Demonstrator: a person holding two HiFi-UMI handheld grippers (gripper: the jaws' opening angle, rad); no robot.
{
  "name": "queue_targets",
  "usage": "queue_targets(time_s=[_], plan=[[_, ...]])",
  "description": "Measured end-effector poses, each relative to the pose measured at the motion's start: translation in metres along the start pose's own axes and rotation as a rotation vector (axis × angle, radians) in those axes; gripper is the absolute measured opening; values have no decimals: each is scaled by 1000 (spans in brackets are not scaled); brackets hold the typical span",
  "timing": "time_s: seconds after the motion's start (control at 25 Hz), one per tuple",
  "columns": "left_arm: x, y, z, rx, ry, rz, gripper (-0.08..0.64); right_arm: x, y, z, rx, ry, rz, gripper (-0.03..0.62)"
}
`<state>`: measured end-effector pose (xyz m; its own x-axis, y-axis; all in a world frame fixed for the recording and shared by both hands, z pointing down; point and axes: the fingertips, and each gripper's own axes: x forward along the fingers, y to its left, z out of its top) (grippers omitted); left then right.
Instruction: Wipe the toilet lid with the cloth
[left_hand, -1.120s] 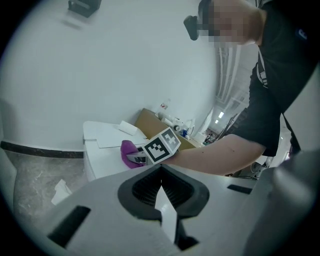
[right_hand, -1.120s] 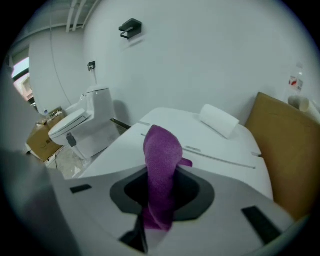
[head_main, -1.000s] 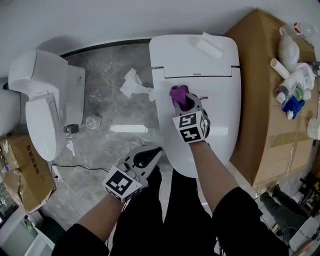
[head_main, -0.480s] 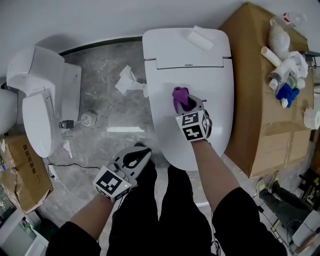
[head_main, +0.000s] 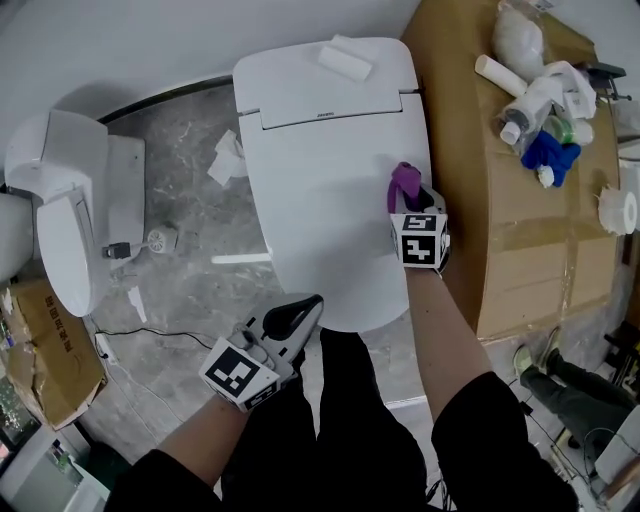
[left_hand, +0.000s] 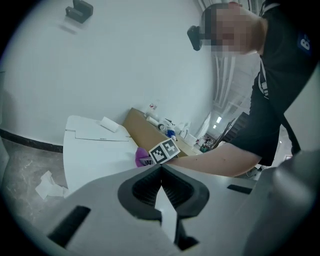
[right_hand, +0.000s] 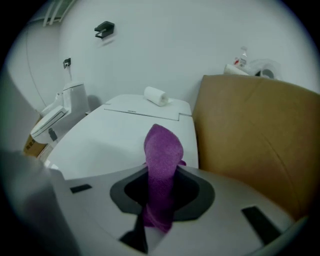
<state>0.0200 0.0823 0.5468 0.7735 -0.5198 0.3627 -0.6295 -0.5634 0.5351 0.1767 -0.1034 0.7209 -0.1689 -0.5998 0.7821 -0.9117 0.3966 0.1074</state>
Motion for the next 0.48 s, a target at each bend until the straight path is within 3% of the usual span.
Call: queue_targets(time_s=[0.16, 0.24, 0.48], plan=[[-1, -13, -8, 4, -4, -34, 15, -9, -18, -22, 108, -5, -49, 97], [-11, -14, -11, 12, 2, -42, 15, -11, -12, -27, 113, -18, -52, 97], [-78, 5, -22, 29, -23, 12, 15, -12, 84, -16, 8, -35, 41, 97]])
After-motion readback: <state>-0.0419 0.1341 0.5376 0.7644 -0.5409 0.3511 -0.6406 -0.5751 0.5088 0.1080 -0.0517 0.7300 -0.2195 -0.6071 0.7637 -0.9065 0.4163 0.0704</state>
